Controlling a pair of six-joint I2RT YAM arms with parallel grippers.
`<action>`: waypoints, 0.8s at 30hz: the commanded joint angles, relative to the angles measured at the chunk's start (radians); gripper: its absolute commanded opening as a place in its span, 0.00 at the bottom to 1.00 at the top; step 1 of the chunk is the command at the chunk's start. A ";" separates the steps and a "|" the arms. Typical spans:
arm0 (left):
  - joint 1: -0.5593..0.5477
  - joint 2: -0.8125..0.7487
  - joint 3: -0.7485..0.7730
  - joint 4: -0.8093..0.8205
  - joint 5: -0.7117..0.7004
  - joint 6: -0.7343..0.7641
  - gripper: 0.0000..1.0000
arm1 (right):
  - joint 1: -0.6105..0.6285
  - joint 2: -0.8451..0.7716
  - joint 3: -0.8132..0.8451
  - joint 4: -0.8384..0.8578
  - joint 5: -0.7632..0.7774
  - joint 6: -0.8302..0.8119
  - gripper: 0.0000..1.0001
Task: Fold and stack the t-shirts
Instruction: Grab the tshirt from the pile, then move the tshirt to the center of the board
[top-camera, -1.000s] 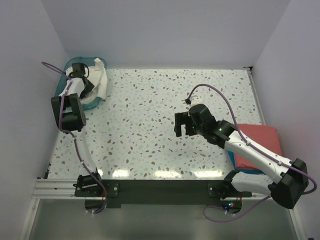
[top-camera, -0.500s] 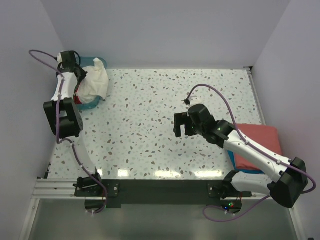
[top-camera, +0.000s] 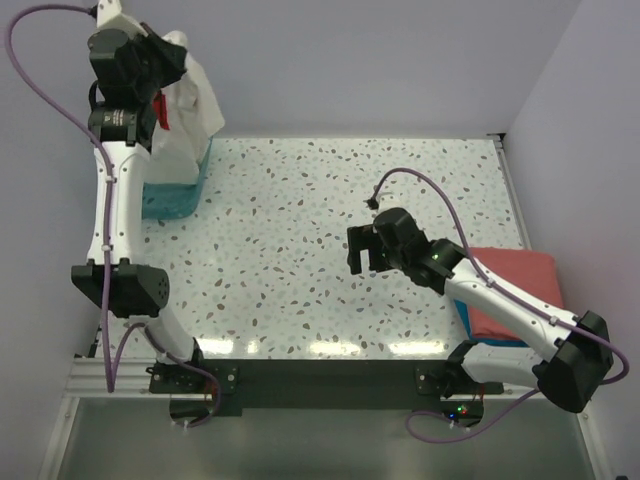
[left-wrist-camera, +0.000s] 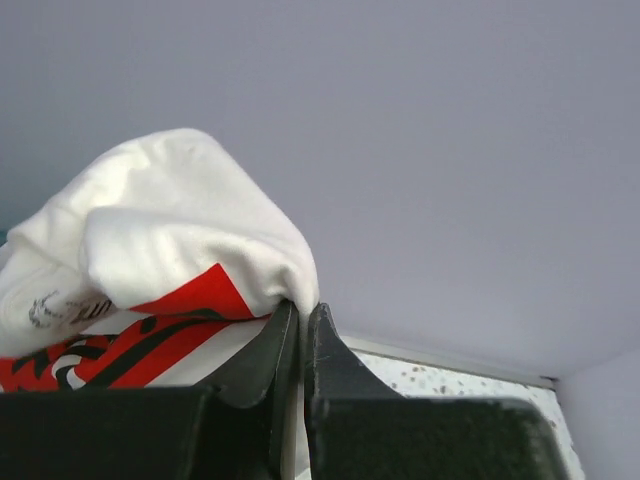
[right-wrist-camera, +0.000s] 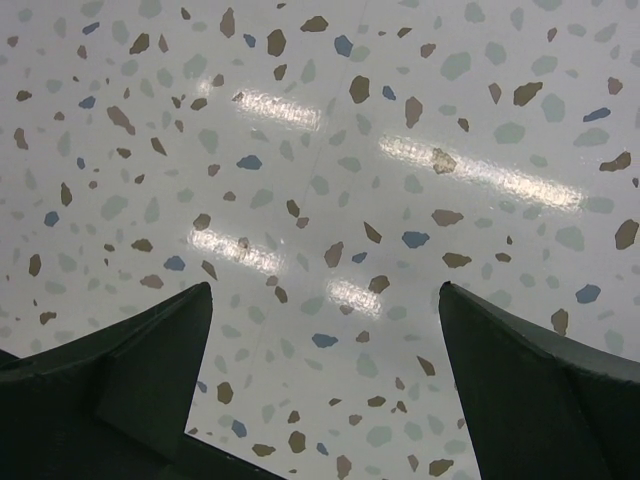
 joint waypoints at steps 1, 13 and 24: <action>-0.132 -0.092 0.118 0.063 0.115 0.085 0.00 | 0.001 -0.028 0.050 0.004 0.052 -0.017 0.99; -0.347 -0.309 -0.238 0.173 0.178 0.097 0.00 | 0.000 -0.188 0.066 -0.046 0.144 0.011 0.99; -0.405 0.032 -0.446 0.186 0.229 0.027 0.56 | 0.000 -0.084 0.072 -0.071 0.228 0.077 0.99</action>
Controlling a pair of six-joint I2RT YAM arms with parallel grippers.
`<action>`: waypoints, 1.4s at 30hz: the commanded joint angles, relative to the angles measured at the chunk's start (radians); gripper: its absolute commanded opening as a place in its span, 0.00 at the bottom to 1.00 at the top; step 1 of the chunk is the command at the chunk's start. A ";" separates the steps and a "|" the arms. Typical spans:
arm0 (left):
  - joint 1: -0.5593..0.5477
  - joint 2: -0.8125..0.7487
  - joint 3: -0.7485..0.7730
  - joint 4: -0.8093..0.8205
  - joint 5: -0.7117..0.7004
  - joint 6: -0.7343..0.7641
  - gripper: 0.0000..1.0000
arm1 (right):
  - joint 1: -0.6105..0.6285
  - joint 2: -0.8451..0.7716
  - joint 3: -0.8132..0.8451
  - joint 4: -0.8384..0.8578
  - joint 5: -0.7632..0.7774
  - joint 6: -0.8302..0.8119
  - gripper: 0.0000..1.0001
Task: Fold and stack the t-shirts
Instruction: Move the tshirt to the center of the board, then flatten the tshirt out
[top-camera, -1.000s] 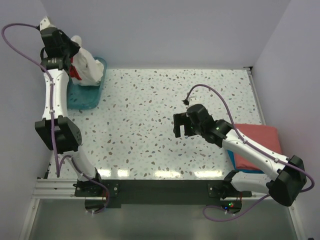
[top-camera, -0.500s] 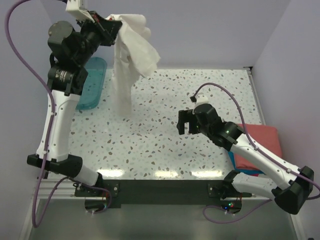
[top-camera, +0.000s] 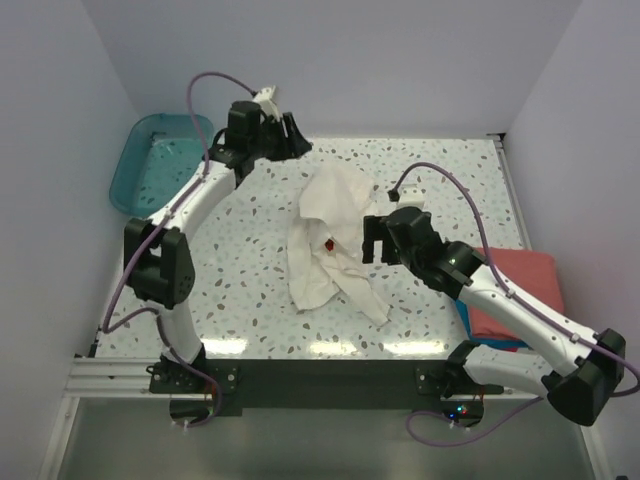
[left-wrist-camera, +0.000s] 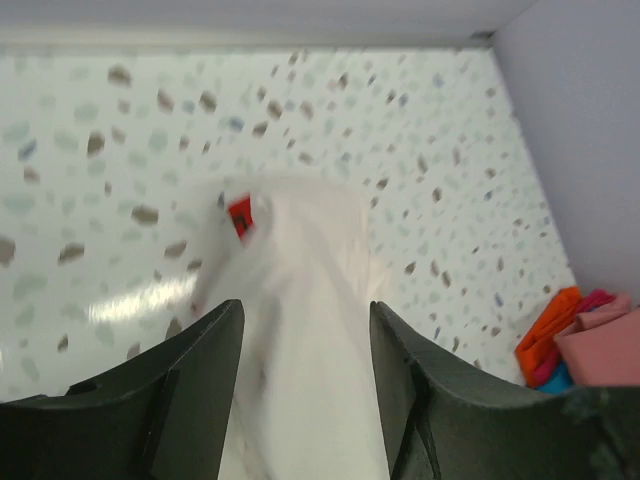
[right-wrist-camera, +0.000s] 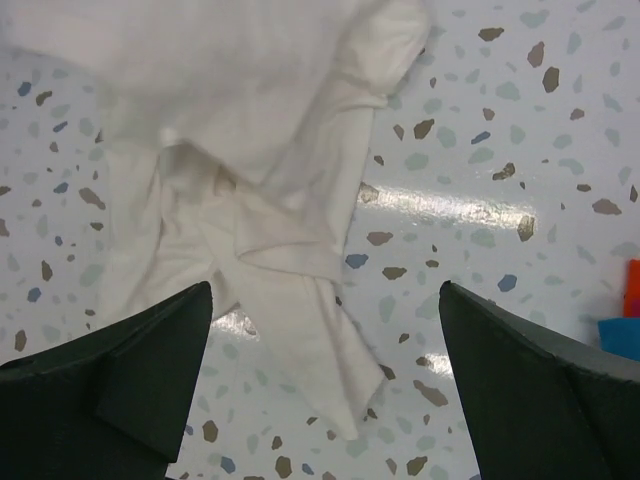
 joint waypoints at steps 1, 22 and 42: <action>0.003 -0.035 -0.074 -0.014 -0.043 -0.037 0.59 | 0.000 0.039 0.033 -0.007 0.022 0.038 0.99; -0.258 -0.535 -0.945 -0.086 -0.470 -0.244 0.56 | 0.000 0.320 -0.061 0.172 -0.116 0.079 0.96; -0.330 -0.324 -0.932 -0.058 -0.488 -0.259 0.36 | 0.000 0.451 -0.135 0.268 -0.145 0.104 0.93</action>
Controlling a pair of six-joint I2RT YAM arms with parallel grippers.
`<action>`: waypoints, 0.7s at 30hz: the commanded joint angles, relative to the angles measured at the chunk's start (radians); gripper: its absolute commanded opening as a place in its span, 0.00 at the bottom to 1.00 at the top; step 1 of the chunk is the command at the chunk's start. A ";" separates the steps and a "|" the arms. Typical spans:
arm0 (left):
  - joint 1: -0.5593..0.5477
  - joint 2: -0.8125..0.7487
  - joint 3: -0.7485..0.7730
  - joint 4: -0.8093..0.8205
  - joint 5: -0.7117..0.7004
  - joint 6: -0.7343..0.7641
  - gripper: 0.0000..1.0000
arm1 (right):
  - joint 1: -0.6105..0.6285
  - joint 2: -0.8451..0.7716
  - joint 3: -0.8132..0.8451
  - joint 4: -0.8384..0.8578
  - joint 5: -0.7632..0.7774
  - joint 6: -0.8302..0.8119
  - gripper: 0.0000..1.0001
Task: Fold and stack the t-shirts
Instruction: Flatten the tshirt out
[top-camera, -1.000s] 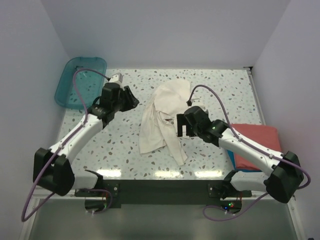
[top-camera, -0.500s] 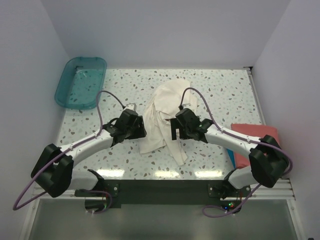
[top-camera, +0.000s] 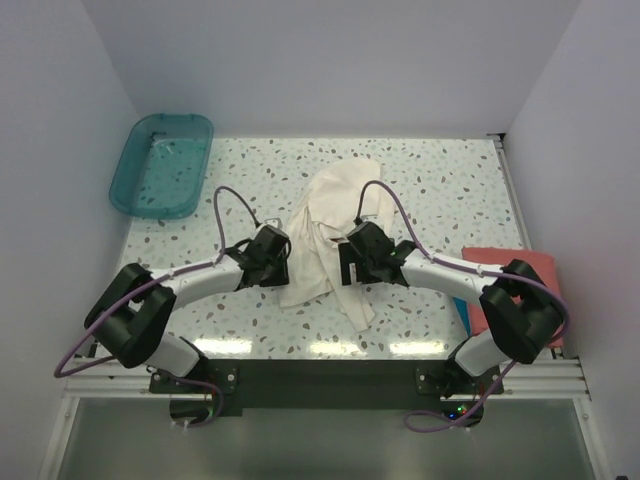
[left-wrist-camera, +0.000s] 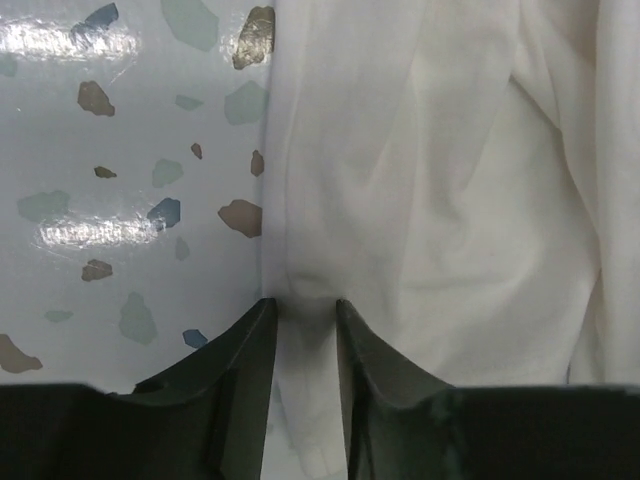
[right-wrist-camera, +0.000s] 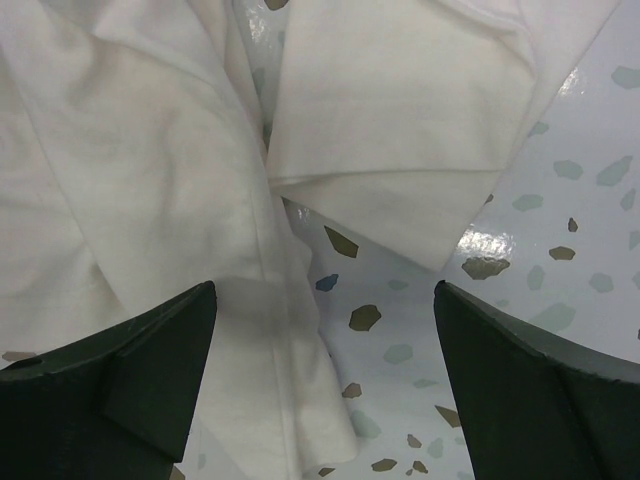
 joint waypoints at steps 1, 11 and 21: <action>-0.008 0.026 0.048 0.015 -0.040 -0.006 0.33 | 0.000 0.001 -0.015 0.059 0.008 0.022 0.92; -0.003 0.070 0.134 -0.054 -0.104 0.017 0.00 | 0.000 0.004 -0.021 0.084 -0.012 0.029 0.84; 0.280 0.047 0.175 -0.067 -0.023 0.051 0.00 | -0.023 -0.013 0.087 0.049 0.074 0.020 0.79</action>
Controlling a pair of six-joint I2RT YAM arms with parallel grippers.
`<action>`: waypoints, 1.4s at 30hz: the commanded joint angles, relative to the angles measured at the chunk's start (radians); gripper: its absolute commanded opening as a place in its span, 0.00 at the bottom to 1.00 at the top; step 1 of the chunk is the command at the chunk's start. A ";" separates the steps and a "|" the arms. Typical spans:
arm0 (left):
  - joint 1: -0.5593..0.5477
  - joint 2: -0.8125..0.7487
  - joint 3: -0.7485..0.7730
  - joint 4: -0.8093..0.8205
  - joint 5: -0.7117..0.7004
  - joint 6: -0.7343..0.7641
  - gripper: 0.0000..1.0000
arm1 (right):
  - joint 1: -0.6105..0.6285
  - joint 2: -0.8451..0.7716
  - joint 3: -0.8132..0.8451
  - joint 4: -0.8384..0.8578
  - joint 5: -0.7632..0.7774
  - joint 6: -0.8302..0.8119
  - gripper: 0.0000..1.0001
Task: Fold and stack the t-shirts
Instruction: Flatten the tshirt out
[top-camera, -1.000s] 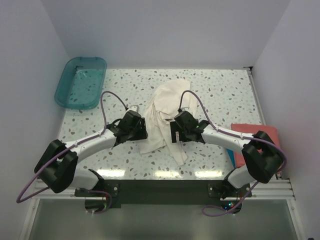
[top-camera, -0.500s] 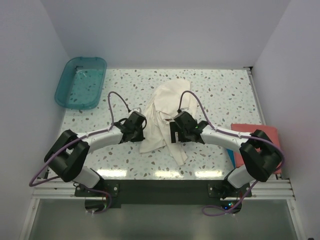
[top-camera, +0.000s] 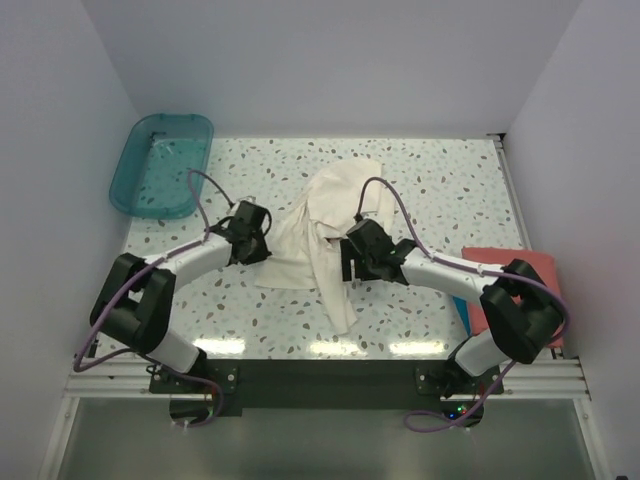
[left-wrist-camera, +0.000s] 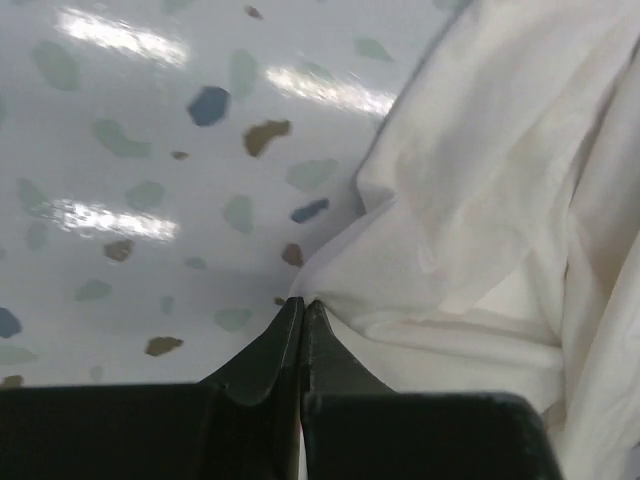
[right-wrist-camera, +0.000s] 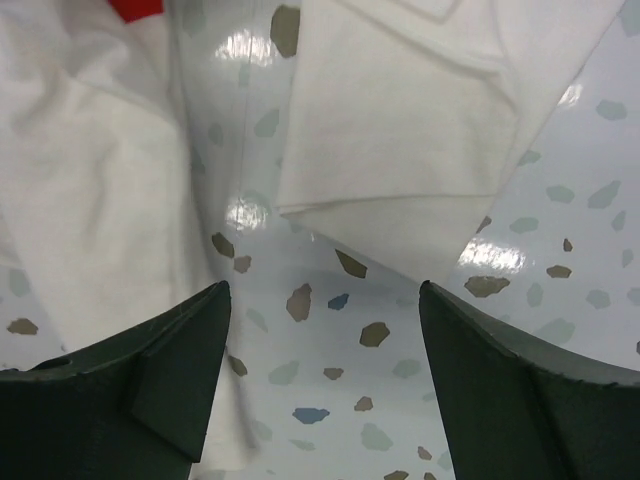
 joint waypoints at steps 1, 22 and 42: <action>0.127 -0.023 0.076 -0.011 0.019 0.034 0.00 | -0.042 -0.012 0.097 0.018 0.068 0.006 0.79; 0.296 0.348 0.721 -0.184 -0.002 0.203 0.00 | -0.219 0.104 0.060 0.116 -0.064 0.095 0.69; 0.323 0.377 0.736 -0.171 0.005 0.202 0.00 | -0.261 0.065 0.078 -0.098 0.102 0.077 0.00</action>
